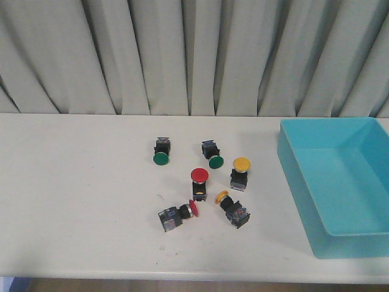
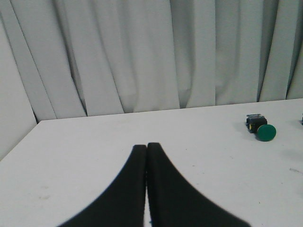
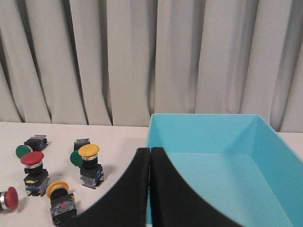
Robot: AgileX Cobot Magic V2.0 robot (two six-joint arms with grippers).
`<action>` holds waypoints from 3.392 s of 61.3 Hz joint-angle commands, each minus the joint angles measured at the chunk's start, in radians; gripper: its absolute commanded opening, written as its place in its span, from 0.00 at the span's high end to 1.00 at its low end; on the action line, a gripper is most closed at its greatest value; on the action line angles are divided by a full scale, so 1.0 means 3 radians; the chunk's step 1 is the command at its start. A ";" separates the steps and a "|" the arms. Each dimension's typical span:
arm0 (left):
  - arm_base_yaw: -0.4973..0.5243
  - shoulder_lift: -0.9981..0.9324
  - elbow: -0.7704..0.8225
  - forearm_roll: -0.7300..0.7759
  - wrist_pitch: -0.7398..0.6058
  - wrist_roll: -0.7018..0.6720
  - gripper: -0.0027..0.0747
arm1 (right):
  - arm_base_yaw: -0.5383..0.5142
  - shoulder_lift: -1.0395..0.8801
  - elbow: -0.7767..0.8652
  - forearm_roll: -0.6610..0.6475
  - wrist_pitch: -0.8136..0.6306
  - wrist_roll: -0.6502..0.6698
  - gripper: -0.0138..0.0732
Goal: Pick red and yellow buttons and place in box
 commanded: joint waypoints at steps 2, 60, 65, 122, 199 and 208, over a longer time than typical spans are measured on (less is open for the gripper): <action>-0.0014 -0.0046 0.0164 -0.0018 -0.0237 -0.0007 0.97 | -0.0007 -0.0038 0.0021 -0.0019 -0.0246 -0.0023 0.85; -0.0014 -0.0047 0.0164 0.0307 -0.0497 0.0196 0.97 | -0.0007 -0.0038 0.0021 -0.0019 -0.0246 -0.0023 0.85; -0.0014 -0.0047 0.0157 0.0421 -0.0738 0.0222 0.97 | -0.0007 -0.0038 0.0021 -0.0019 -0.0286 -0.0019 0.85; -0.0173 0.3328 -0.2863 0.0689 -0.0687 -0.1423 0.97 | 0.0088 0.3028 -0.3125 0.0423 -0.0261 -0.0710 0.84; -0.2240 0.6874 -0.6006 0.0690 0.1771 -0.1141 0.20 | 0.0088 0.3476 -0.3115 0.0596 0.0834 -0.0807 0.13; -0.2240 0.7092 -0.6129 0.0655 0.1938 -0.1141 0.20 | 0.0091 0.3479 -0.3115 0.0599 0.0845 -0.0807 0.13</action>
